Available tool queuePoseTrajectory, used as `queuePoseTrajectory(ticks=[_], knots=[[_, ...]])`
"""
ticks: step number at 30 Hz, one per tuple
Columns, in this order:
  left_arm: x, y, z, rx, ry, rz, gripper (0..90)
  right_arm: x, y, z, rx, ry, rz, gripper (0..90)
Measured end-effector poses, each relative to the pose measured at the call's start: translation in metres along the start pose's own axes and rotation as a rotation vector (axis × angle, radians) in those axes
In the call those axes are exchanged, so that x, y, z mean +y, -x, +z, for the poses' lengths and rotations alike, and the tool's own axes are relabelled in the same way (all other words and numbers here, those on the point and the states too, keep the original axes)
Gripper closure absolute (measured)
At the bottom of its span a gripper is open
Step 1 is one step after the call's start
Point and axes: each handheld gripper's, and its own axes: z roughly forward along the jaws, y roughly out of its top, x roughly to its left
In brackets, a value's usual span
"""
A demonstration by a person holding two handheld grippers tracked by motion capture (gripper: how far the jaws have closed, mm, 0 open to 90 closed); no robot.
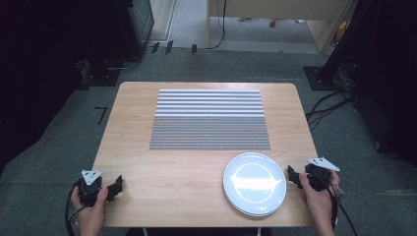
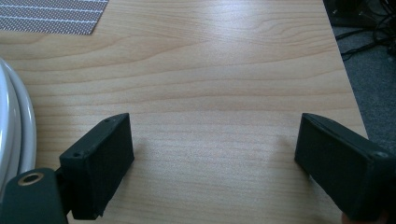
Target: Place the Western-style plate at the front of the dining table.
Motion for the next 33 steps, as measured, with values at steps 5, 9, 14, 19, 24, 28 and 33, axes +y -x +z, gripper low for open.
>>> queuePoseTrajectory(ticks=[5,9,14,19,24,28,33], knots=[[0.001,-0.001,-0.003,-0.005,0.017,-0.013,19.3,-0.001,0.002,-0.002,-0.017,0.015,0.032,14.6],[0.003,0.005,-0.006,-0.011,0.038,-0.015,19.3,-0.002,0.005,-0.008,-0.011,0.047,0.064,14.7],[0.007,0.017,-0.010,-0.029,0.064,-0.008,19.3,0.000,0.005,-0.018,-0.006,0.087,0.073,15.1],[0.010,0.036,-0.015,-0.060,0.078,0.023,18.8,0.003,0.001,-0.031,0.018,0.117,0.063,15.1],[0.016,0.060,-0.022,-0.105,0.093,0.063,17.6,0.004,-0.004,-0.037,0.040,0.128,0.052,15.1],[0.020,0.078,-0.025,-0.186,0.113,0.071,16.6,0.005,-0.008,-0.045,0.061,0.144,0.060,15.0],[0.026,0.098,-0.025,-0.229,0.120,0.083,16.6,0.006,-0.011,-0.049,0.071,0.153,0.063,15.0]])
